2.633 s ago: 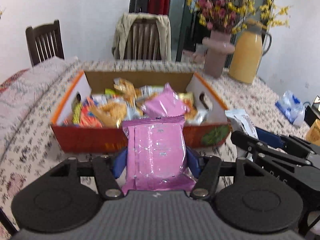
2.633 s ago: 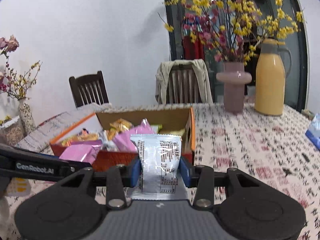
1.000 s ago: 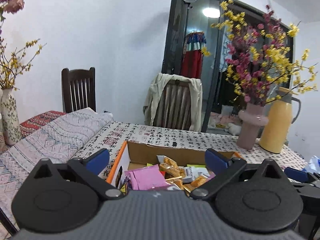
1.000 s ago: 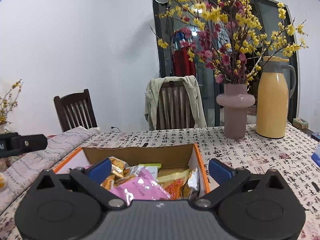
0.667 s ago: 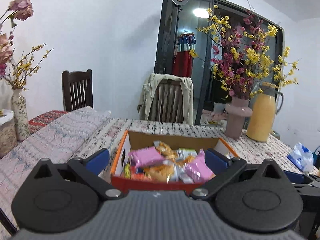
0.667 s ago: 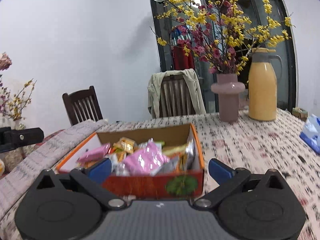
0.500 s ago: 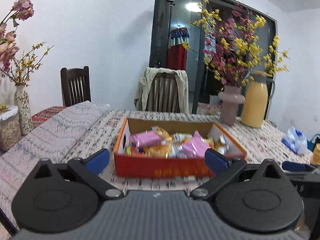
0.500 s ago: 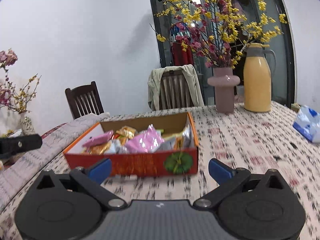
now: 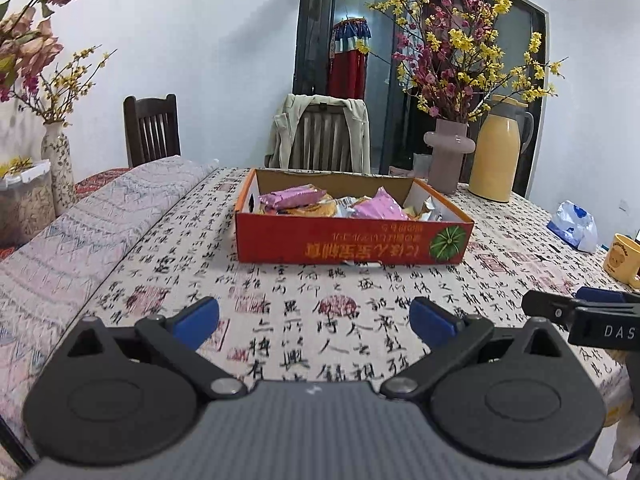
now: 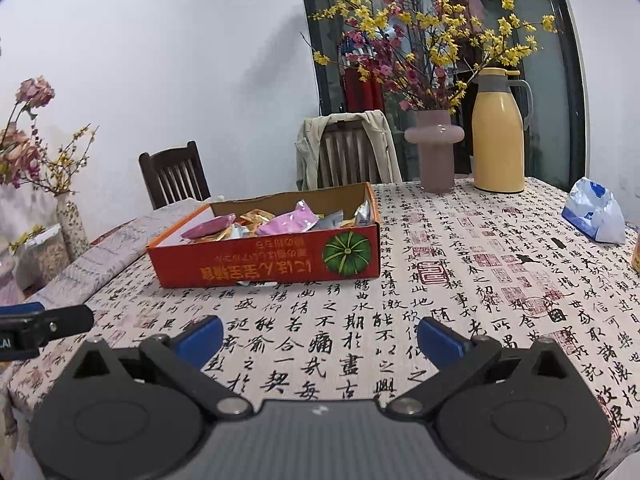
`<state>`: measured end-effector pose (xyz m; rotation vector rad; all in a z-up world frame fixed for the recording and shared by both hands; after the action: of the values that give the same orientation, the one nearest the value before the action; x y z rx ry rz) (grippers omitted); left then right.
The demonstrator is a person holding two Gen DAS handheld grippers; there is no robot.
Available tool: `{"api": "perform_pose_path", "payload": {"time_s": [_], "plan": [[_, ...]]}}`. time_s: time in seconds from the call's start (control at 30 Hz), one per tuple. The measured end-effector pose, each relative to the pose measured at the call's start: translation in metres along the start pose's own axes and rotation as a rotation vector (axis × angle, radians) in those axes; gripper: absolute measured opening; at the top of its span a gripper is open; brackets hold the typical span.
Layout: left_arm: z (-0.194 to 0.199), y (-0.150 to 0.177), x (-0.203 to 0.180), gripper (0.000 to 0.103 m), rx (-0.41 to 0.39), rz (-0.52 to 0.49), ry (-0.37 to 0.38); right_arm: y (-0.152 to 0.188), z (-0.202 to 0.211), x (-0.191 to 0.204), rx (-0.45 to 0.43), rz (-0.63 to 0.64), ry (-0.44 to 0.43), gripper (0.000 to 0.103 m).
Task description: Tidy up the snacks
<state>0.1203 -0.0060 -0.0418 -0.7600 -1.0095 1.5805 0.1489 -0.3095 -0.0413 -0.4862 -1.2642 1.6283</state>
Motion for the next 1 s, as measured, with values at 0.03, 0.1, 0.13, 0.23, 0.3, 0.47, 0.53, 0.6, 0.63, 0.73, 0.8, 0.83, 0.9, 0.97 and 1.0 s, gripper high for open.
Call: {"api": "perform_pose_path", "payload": {"time_s": [0.03, 0.1, 0.13, 0.23, 0.3, 0.47, 0.53, 0.6, 0.63, 0.73, 0.8, 0.83, 0.9, 0.97, 1.0], "plan": [[0.002, 0.001, 0.001, 0.103, 0.002, 0.001, 0.0, 0.001, 0.001, 0.001, -0.001, 0.004, -0.001, 0.103], [0.005, 0.006, 0.003, 0.103, 0.005, 0.0, 0.001, 0.003, 0.005, 0.005, -0.002, 0.012, -0.002, 0.103], [0.007, 0.008, 0.003, 0.103, 0.008, -0.002, 0.003, 0.003, 0.006, 0.006, -0.001, 0.013, -0.002, 0.103], [0.008, 0.012, 0.005, 0.103, 0.01, -0.007, 0.004, 0.005, 0.006, 0.007, 0.002, 0.014, -0.001, 0.103], [0.007, 0.013, 0.006, 0.103, 0.016, -0.004, 0.005, 0.007, 0.005, 0.008, 0.008, 0.014, -0.002, 0.103], [0.006, 0.015, 0.006, 0.103, 0.023, -0.004, 0.006, 0.01, 0.002, 0.009, 0.02, 0.015, -0.005, 0.103], [0.006, 0.015, 0.005, 0.103, 0.023, -0.005, 0.007, 0.011, 0.002, 0.008, 0.021, 0.013, -0.006, 0.103], [0.006, 0.015, 0.005, 0.103, 0.022, -0.006, 0.007, 0.011, 0.002, 0.008, 0.022, 0.013, -0.006, 0.103], [0.006, 0.015, 0.004, 0.103, 0.022, -0.006, 0.008, 0.011, 0.002, 0.008, 0.022, 0.013, -0.006, 0.103], [0.006, 0.016, 0.004, 0.103, 0.026, -0.005, 0.007, 0.011, 0.002, 0.008, 0.022, 0.013, -0.006, 0.103], [0.006, 0.016, 0.004, 0.103, 0.028, -0.004, 0.008, 0.011, 0.002, 0.008, 0.022, 0.014, -0.006, 0.103], [0.006, 0.016, 0.004, 0.103, 0.027, -0.005, 0.007, 0.011, 0.002, 0.008, 0.022, 0.013, -0.006, 0.103], [0.005, 0.016, 0.004, 0.103, 0.027, -0.004, 0.007, 0.011, 0.002, 0.008, 0.022, 0.014, -0.007, 0.103], [0.006, 0.016, 0.004, 0.103, 0.027, -0.004, 0.007, 0.011, 0.002, 0.008, 0.022, 0.014, -0.007, 0.103], [0.006, 0.016, 0.004, 0.103, 0.027, -0.004, 0.007, 0.011, 0.002, 0.008, 0.023, 0.014, -0.008, 0.103]]}}
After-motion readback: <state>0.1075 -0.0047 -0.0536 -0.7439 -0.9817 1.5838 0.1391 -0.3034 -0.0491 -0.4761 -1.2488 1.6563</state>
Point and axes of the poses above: each gripper's, at about its wrist camera, not at the fingertips, and z roughly against the way its jaws point, x to its left, y to its underside, the point moved 10 cm from there along -z, roughly the way its jaws point, and after that the axes turned 13 degrees about -y, right-handed, at the moved point
